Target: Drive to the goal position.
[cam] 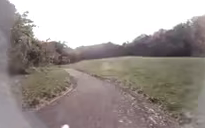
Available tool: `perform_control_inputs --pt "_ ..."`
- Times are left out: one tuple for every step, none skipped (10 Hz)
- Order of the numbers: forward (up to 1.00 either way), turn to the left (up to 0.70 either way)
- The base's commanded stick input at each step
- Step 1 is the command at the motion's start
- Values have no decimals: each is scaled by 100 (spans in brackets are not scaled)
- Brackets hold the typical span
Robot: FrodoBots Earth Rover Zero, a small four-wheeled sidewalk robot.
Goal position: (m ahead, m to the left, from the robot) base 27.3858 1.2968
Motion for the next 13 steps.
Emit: perform_control_inputs --pt "85 0" --pt "85 0" --pt "85 0" --pt "85 0" --pt "85 0" --pt "85 0" --pt "85 0" --pt "85 0" --pt "85 0" --pt "85 0" --pt "85 0" --pt "85 0" --pt "85 0"
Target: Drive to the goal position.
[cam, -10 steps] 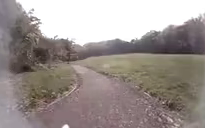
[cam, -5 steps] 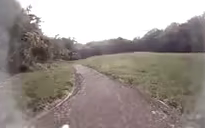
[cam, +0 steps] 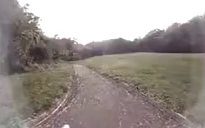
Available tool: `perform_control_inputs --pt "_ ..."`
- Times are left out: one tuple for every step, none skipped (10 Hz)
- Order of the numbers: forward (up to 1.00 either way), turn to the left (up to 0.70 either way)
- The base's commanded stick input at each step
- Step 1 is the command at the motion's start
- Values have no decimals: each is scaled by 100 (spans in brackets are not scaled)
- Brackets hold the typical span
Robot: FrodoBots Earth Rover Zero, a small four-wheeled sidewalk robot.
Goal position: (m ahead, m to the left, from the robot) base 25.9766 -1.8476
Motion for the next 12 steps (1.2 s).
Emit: perform_control_inputs --pt "85 5" --pt "85 9" --pt "85 17" --pt "85 17" --pt "85 17" --pt "85 17" --pt "85 17" --pt "85 17" --pt "85 17" --pt "85 9" --pt "85 0" --pt "85 0"
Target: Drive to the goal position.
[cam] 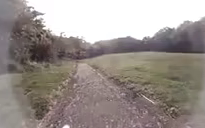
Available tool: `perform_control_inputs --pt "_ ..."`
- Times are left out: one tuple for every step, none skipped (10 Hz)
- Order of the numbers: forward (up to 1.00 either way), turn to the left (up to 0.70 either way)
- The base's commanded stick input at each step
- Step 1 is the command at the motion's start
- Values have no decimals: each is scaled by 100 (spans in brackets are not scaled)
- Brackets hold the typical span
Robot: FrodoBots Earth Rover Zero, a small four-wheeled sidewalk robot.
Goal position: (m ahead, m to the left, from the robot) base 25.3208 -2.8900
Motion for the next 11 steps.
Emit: perform_control_inputs --pt "85 0" --pt "85 0" --pt "85 0" --pt "85 1" --pt "85 4" --pt "85 4" --pt "85 3" --pt "85 3" --pt "85 2" --pt "85 1" --pt "85 0"
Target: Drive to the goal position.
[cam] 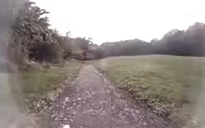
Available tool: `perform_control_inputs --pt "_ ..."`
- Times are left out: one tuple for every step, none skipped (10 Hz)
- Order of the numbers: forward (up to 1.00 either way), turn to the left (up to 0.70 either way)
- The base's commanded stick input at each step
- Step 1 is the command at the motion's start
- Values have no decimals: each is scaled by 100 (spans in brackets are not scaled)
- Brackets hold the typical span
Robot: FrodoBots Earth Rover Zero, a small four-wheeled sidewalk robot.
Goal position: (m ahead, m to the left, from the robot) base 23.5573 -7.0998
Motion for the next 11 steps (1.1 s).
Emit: perform_control_inputs --pt "85 0" --pt "85 8" --pt "85 25" --pt "85 13" --pt "85 0" --pt "85 0" --pt "85 0" --pt "85 0" --pt "85 6" --pt "85 13" --pt "85 5"
